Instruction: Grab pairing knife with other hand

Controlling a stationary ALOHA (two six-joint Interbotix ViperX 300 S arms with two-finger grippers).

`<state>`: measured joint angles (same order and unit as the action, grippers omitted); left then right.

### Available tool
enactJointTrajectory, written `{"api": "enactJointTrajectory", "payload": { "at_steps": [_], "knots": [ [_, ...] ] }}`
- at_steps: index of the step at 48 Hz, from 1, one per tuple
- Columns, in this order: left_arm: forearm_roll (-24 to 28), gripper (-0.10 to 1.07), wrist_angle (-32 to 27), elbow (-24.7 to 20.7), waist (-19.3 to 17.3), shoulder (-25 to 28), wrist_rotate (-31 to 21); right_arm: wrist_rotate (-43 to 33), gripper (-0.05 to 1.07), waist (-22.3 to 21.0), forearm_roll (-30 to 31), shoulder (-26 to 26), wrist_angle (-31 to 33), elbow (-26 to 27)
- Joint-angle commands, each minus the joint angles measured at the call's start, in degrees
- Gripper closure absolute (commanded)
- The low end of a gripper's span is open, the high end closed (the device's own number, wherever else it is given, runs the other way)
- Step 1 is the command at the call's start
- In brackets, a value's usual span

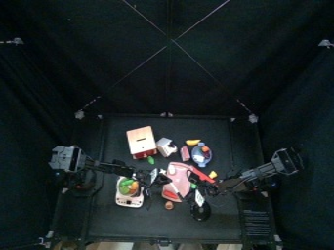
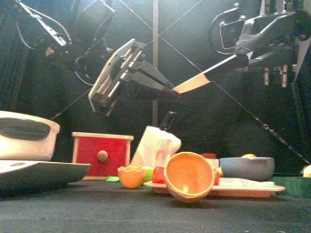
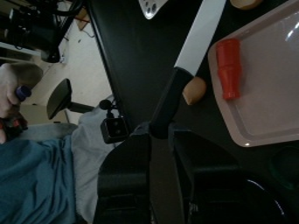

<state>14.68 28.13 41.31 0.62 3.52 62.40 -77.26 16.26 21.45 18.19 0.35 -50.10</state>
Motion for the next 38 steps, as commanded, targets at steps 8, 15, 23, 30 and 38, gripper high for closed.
{"api": "enactJointTrajectory", "payload": {
  "at_steps": [8,15,23,30,38],
  "knots": [
    [-1.1,0.66,0.3,-1.0,-0.2,-0.4,-0.1,0.4,0.53,-1.6,1.2,1.1,3.6,1.1],
    [-1.9,0.66,0.4,-0.6,0.0,-0.4,-0.1,0.4,0.33,-1.7,2.9,1.6,7.5,1.7],
    [-2.8,0.66,0.4,-0.5,-0.1,-0.4,-0.2,0.5,0.11,-1.6,4.0,1.7,10.1,2.3],
    [-4.9,0.66,0.4,-0.4,0.2,-0.4,-0.4,0.5,0.01,-1.2,5.3,2.1,12.2,2.8],
    [-8.7,0.66,0.4,0.4,0.5,-0.7,-3.6,0.5,0.01,-0.6,8.2,4.3,16.0,3.3]
  ]
}}
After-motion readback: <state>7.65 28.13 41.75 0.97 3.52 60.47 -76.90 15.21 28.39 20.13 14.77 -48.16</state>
